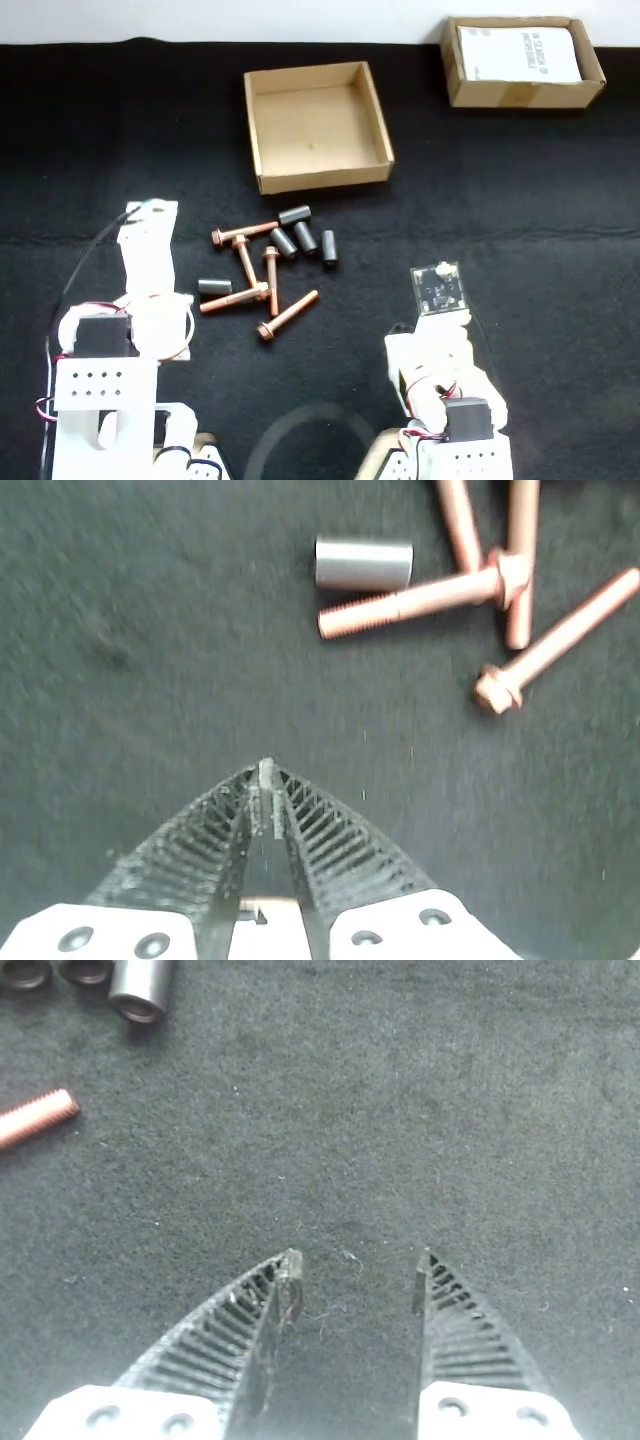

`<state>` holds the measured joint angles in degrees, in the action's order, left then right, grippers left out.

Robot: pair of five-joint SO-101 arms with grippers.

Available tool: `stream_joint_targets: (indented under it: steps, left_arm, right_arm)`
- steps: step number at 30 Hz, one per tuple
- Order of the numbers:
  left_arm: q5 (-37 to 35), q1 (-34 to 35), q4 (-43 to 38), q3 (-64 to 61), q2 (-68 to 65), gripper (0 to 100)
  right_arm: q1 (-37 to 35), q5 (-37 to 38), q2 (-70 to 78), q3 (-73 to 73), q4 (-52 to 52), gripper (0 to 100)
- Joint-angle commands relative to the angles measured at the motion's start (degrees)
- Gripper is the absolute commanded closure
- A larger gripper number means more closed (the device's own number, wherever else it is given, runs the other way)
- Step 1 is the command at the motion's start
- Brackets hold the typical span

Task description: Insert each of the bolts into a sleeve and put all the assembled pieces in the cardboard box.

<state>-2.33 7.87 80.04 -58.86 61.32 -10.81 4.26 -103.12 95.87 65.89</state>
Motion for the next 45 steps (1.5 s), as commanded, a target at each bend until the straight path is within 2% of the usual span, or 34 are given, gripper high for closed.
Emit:
stream_joint_targets:
  steps: [1,5,8,9,14,20,25,29,33,38,45]
  left_arm:
    - [-0.18,0.13,-3.87,0.92,-0.22,99]
    - [-0.26,0.13,-5.89,0.84,-0.22,99]
    - [-0.26,0.22,-6.07,1.19,-0.22,99]
    - [-1.58,0.22,-6.07,1.19,-0.22,99]
    - [-16.97,0.57,-5.71,1.27,-0.22,99]
    - [-17.23,0.22,-5.71,1.36,-0.66,99]
    - [-17.32,0.48,-2.99,4.7,-0.75,99]
    - [-17.32,0.22,0.53,9.27,-0.75,99]
    - [-17.32,0.22,3.52,13.85,-1.71,99]
    - [-17.32,0.48,6.33,20.97,-13.85,99]
    - [-17.32,0.22,6.07,24.75,-30.11,99]
  right_arm:
    - [-0.04,-0.26,-0.48,7.43,0.75,81.0]
    - [-0.04,-0.44,-0.84,7.43,2.86,81.0]
    - [-2.07,-0.44,-0.84,7.43,-1.36,80.7]
    - [-3.21,-0.44,-0.84,7.34,-2.95,80.7]
    - [-5.41,-0.62,-0.31,1.8,-10.15,80.7]
    - [-5.49,-0.62,2.77,-13.93,-7.52,80.7]
    - [-5.49,-0.62,19.38,-32.48,1.36,80.7]
    - [-5.67,-0.44,36.44,-49.27,12.62,80.7]
    - [-5.67,-0.18,51.12,-57.45,21.49,80.7]
    - [-8.31,-0.18,63.34,-60.53,21.49,80.7]
    - [-10.51,-0.53,74.95,-67.47,13.05,80.7]
